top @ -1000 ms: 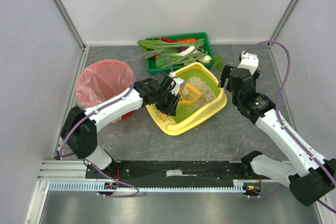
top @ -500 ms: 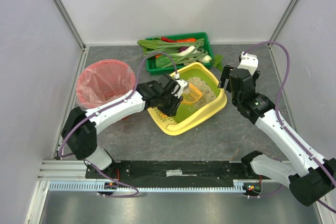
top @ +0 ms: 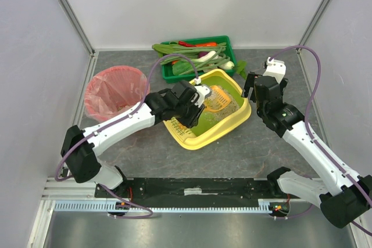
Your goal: Clean the litter box
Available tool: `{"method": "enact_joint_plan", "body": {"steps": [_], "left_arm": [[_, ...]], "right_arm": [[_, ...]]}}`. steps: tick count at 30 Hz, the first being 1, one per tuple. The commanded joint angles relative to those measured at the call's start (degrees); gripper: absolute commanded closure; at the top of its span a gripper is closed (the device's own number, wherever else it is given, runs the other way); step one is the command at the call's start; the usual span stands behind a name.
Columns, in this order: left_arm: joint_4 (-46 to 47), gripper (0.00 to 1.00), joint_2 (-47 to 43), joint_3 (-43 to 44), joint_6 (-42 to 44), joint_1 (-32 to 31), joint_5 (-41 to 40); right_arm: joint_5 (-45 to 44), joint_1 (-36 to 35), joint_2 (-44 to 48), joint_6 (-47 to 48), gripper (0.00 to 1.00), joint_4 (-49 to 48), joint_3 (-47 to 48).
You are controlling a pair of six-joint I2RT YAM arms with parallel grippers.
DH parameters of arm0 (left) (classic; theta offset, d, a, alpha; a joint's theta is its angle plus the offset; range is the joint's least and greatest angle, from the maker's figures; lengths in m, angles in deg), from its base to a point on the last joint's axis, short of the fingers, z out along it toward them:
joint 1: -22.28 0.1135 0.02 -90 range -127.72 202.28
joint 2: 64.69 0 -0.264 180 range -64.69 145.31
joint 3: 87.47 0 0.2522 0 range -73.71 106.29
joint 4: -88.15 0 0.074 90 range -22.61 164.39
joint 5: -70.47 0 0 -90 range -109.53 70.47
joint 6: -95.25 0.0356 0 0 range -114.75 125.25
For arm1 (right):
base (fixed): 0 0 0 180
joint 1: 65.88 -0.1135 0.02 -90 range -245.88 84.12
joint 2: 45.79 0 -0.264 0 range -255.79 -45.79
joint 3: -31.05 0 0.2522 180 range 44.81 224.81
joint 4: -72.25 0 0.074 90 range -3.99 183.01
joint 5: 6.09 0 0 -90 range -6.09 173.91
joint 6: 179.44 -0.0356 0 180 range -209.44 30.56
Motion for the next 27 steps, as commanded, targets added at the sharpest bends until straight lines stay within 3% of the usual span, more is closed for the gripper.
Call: {"method": "enact_joint_plan", "body": {"steps": [1, 7, 12, 27], "left_arm": [[-0.96, 0.98, -1.99, 3.12, 1.37, -0.06, 0.24], [-1.4, 0.98, -1.73, 6.36, -4.77, 3.1, 4.83], [-2.37, 0.98, -3.4, 7.87, -10.31, 9.25, 7.45], [-8.26, 0.98, -8.32, 11.3, -21.3, 12.25, 3.42]], "right_arm": [[-0.86, 0.24, 1.21, 0.46, 0.09, -1.96, -0.29], [-0.42, 0.24, 1.03, 0.9, 0.09, -2.04, -0.46], [-0.16, 0.24, 1.47, 0.99, 0.09, -2.22, -0.81], [1.42, 0.24, 1.74, 0.99, 0.09, -2.48, -1.78]]}}
